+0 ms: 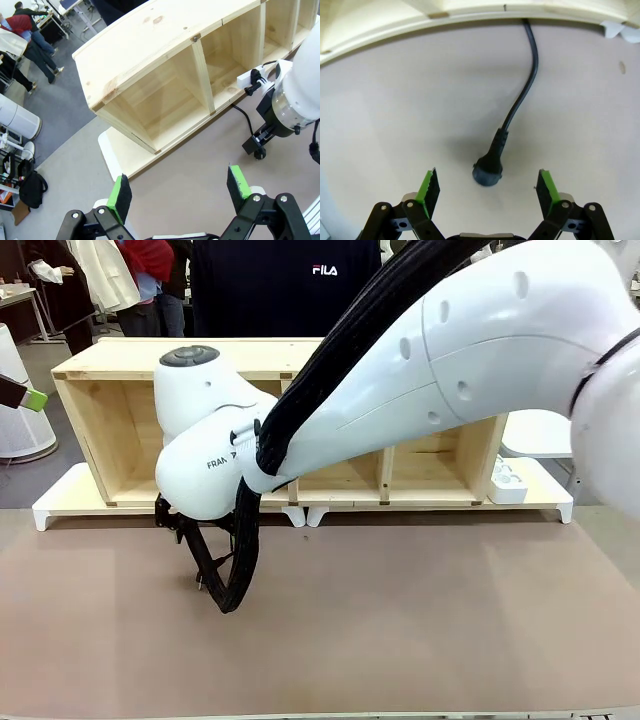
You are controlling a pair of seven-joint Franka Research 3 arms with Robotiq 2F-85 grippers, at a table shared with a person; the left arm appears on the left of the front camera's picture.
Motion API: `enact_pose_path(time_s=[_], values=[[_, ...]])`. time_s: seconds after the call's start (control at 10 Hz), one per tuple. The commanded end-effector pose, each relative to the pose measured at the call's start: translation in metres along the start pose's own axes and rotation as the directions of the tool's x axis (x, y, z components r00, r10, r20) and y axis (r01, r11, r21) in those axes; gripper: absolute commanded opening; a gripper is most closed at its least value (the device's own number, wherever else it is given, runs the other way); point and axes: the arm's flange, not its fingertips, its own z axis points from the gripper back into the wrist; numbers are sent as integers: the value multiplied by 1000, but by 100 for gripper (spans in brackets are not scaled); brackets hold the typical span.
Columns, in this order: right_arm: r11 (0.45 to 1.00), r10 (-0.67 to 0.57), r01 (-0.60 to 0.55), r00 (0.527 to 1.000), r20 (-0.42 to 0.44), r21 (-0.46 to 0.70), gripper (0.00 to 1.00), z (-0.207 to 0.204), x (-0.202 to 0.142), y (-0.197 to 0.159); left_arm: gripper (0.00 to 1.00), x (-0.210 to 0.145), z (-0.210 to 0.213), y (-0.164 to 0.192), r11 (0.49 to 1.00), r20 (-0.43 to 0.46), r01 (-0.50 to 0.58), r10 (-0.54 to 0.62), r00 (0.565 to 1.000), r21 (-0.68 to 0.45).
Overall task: Perform cable management.
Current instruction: When the cord part of the Power Cable appears at the lower middle area of the table and stops, grasp the cord part of the Power Cable.
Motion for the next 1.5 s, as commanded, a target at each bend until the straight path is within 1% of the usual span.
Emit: enact_pose_path(time_s=[0.0, 0.4, 0.7, 0.9, 1.1, 1.2, 1.4], values=[[1000, -15, 16, 1000, -17, 20, 100, -10, 6, -1, 100, 1, -2, 1, 1000, 12, -2, 2, 1000, 5], [999, -51, 51, 998, -43, 12, 100, -31, 11, 2, 100, 1, -2, 1, 1000, 12, -2, 2, 1000, 5], [996, -72, 68, 994, -83, -49, 100, -50, 14, 8, 100, 1, -2, 1, 1000, 12, -2, 2, 1000, 5], [994, -77, 69, 992, -95, -82, 100, -56, 15, 10, 100, 1, -2, 1, 1000, 12, -2, 2, 1000, 5], [991, -72, 63, 994, -78, -120, 100, -55, 16, 10, 100, 1, -2, 1, 1000, 12, -2, 2, 1000, 5], [987, -47, 36, 997, -64, -154, 90, -56, 15, 11, 100, 1, -2, 1, 1000, 12, -2, 2, 1000, 5], [984, -36, 24, 997, -64, -176, 70, -56, 16, 12, 100, 1, -2, 1, 1000, 12, -2, 2, 1000, 5]])
